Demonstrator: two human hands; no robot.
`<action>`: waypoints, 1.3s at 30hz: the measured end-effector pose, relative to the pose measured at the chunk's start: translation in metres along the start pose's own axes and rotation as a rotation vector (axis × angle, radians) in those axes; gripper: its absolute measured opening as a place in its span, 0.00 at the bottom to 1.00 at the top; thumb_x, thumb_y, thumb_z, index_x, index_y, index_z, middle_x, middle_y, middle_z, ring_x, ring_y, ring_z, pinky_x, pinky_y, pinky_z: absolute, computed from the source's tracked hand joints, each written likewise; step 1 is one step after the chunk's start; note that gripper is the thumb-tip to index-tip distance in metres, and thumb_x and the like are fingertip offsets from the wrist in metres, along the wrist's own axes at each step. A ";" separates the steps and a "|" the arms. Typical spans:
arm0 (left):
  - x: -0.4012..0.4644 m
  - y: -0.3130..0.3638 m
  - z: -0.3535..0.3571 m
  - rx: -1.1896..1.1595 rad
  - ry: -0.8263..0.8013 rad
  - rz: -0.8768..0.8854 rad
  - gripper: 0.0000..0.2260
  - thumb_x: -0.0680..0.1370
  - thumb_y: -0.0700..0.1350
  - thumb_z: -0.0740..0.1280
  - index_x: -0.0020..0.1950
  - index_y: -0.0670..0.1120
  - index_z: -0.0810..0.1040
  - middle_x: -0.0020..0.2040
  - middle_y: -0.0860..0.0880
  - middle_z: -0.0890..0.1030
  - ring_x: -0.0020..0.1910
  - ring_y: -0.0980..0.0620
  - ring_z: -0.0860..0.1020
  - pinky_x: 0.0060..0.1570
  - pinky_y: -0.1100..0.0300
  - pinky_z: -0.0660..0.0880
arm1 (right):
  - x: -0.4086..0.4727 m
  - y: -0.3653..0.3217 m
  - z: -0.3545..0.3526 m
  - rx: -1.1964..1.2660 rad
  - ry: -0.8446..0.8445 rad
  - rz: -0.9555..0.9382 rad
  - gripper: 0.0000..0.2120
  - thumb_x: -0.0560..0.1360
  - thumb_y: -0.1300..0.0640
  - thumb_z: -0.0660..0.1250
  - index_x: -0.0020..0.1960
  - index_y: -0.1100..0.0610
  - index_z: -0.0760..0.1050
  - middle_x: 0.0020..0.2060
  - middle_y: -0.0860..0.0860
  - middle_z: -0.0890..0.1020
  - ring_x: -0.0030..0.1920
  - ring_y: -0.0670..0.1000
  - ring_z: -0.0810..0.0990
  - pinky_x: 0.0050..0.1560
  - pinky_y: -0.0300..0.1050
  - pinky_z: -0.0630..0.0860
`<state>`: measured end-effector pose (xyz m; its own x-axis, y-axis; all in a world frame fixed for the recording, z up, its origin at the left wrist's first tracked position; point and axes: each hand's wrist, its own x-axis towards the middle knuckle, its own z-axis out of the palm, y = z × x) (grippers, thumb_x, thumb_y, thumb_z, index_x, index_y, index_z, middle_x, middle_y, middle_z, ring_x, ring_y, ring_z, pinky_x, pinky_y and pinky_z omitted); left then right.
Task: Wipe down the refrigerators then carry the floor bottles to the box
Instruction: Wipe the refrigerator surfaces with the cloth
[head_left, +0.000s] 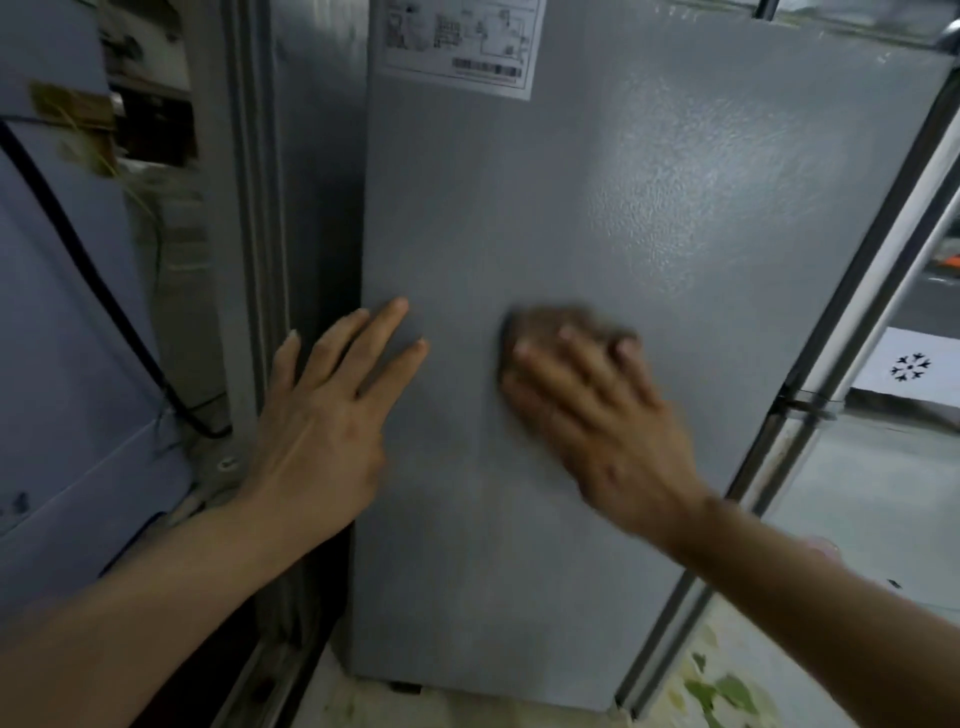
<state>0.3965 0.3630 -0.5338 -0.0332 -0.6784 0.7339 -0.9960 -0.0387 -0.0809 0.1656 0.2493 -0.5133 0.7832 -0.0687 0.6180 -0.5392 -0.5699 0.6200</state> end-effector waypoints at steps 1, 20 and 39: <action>-0.004 -0.004 0.003 -0.006 -0.006 0.001 0.39 0.60 0.34 0.75 0.70 0.44 0.69 0.75 0.43 0.60 0.71 0.40 0.62 0.60 0.33 0.62 | 0.018 0.011 -0.004 0.004 0.062 0.088 0.29 0.73 0.56 0.61 0.75 0.51 0.62 0.75 0.51 0.59 0.74 0.59 0.55 0.73 0.56 0.47; -0.036 -0.025 -0.005 -0.340 -0.047 -0.155 0.35 0.69 0.37 0.71 0.74 0.45 0.62 0.77 0.44 0.56 0.69 0.43 0.67 0.64 0.43 0.68 | 0.069 -0.019 -0.006 0.014 0.045 0.012 0.30 0.73 0.58 0.58 0.75 0.51 0.61 0.75 0.50 0.59 0.75 0.59 0.54 0.73 0.57 0.49; -0.069 -0.042 0.014 -0.551 0.009 -0.447 0.34 0.72 0.39 0.70 0.74 0.50 0.59 0.68 0.49 0.69 0.66 0.50 0.69 0.67 0.50 0.67 | 0.126 -0.053 0.009 -0.047 0.153 -0.077 0.18 0.79 0.55 0.58 0.68 0.54 0.73 0.69 0.54 0.72 0.72 0.61 0.61 0.72 0.60 0.54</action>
<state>0.4417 0.4017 -0.5904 0.3900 -0.6777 0.6235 -0.8118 0.0665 0.5801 0.2956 0.2636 -0.4725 0.7684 0.1011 0.6320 -0.4962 -0.5296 0.6880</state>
